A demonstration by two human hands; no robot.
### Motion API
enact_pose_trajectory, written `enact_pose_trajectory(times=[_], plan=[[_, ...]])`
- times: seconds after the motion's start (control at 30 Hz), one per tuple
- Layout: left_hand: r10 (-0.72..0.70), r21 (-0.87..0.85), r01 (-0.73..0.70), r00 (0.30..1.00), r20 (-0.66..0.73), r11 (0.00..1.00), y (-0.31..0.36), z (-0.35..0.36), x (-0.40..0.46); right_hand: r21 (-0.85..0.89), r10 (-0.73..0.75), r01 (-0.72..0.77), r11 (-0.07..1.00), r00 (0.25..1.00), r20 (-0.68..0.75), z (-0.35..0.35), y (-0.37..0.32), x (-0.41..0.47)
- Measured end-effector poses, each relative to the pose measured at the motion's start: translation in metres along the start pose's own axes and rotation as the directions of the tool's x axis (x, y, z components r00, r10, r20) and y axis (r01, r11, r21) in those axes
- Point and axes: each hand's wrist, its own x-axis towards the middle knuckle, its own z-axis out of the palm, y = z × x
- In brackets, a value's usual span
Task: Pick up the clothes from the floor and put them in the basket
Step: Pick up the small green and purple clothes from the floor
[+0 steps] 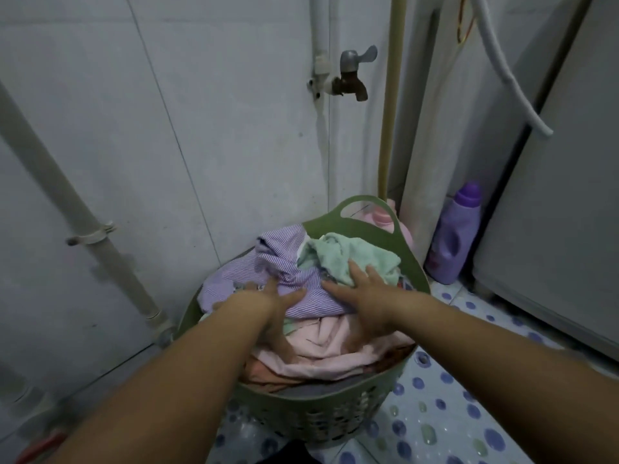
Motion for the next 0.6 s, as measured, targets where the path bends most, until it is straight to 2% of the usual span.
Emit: enact_pose_trajectory(times=[0.13,0.33,0.53,0.6], plan=[[-0.001,0.134,-0.012,0.996,0.095,0.991,0.008,-0.013,0.017,-0.086,0.037,-0.027,0.996,0.993,0.112,0.002,-0.001,0.040],[0.054,0.209,-0.091,0.983,0.175,0.974,0.016,-0.003,0.067,-0.119,0.074,-0.048,0.992,0.971,0.229,0.024,0.007,0.097],[0.121,0.314,-0.156,0.984,0.131,0.937,0.011,0.008,0.107,-0.095,0.072,-0.049,0.994,0.965,0.252,0.026,0.010,0.130],[0.105,0.307,-0.131,0.989,0.102,0.943,0.014,0.017,0.115,-0.074,0.086,-0.070,0.995,0.964,0.250,0.029,0.008,0.134]])
